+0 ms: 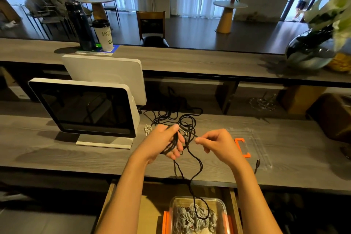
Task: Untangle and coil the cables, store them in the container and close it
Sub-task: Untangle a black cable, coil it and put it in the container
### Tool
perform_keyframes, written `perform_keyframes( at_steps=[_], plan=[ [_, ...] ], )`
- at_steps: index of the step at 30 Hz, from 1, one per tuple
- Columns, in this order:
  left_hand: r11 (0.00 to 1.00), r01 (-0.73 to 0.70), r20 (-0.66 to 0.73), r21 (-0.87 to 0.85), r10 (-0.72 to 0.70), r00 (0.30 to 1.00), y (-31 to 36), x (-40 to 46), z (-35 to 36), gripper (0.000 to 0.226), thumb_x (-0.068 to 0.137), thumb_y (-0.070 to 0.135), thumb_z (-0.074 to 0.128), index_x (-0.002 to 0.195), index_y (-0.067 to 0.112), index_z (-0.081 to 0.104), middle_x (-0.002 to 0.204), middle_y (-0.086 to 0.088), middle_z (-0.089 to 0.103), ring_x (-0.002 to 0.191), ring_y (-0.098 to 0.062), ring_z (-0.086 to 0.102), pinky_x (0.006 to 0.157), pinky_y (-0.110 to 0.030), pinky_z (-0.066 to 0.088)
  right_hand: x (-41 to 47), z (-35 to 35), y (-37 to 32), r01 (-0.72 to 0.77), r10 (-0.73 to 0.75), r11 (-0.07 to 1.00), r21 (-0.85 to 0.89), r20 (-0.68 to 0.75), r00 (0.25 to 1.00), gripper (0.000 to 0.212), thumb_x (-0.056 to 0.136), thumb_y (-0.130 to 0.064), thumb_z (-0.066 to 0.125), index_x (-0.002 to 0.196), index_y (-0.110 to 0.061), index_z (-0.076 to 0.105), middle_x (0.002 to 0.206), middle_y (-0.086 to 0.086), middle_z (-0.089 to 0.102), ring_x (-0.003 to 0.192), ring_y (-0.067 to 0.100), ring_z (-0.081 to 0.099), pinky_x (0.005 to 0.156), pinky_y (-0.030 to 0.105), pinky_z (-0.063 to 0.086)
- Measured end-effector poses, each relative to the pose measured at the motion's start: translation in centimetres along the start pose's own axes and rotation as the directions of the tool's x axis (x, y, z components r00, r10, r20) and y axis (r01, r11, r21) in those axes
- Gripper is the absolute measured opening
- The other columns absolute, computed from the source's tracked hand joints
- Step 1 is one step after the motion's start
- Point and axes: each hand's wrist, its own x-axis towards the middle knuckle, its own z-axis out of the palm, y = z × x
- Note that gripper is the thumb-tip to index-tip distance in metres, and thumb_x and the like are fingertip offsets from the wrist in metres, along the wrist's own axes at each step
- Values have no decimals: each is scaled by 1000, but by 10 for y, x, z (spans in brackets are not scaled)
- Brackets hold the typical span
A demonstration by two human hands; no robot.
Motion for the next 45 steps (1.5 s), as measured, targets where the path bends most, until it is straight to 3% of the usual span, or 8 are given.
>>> perform_keyframes(
  at_steps=[7,12,20,27,32,38,41,45],
  plan=[
    [668,-242,-366,-703,-48,929,-2,16,-4,44,109,34,31,116,3,62,108,-16,73,101,-28,73,89,-44,57,2,4,8,-55,69,993,108,-131,989,13,93,-22,67,84,-22,75,55,-9,61,52,9,51,51,26,46],
    [328,-298,-334,-896,-57,941,4,13,-7,44,107,42,34,87,10,56,72,-5,54,65,-18,55,76,-37,50,1,11,6,-75,83,979,188,-31,996,15,96,-20,62,90,-12,73,57,-3,56,48,13,50,46,28,46],
    [991,-121,-668,-58,51,743,-5,15,-3,54,104,52,30,98,10,64,72,-2,64,58,-12,56,57,-30,48,-2,19,-14,89,-86,996,-12,154,984,13,96,-25,62,96,-25,75,85,-3,71,81,10,64,73,21,50],
    [977,146,-264,159,-100,959,-5,11,13,84,92,75,10,103,14,67,84,-12,75,62,-27,62,58,-34,49,0,28,-27,275,-275,959,-67,11,961,12,95,-24,63,89,-32,70,82,-9,69,81,8,64,72,23,51],
    [982,120,138,-146,-100,985,-2,2,26,90,91,77,6,108,9,63,62,-10,61,41,-16,50,36,-21,36,5,43,-21,210,-231,970,-124,-195,953,7,95,-28,61,94,-30,67,91,-12,62,89,3,59,78,25,50],
    [965,142,91,-220,-125,988,-2,5,32,91,90,78,9,121,8,58,76,-16,71,54,-27,66,38,-25,46,5,58,-25,141,-138,990,-6,-235,962,12,98,-28,56,97,-24,68,85,-9,68,80,5,63,73,31,55],
    [953,159,2,-258,-164,986,-12,15,31,99,80,90,15,124,15,62,105,-18,73,86,-33,74,65,-44,62,5,62,-24,146,-139,989,4,-289,947,10,97,-25,58,95,-22,68,84,-8,67,81,5,63,73,27,54],
    [996,70,-60,50,-67,996,-12,16,25,89,83,87,17,116,18,64,91,-17,75,73,-26,75,61,-34,58,6,59,-22,160,-120,985,71,-397,910,10,97,-18,60,95,-20,69,84,-8,68,82,4,65,71,17,52]
  ],
)
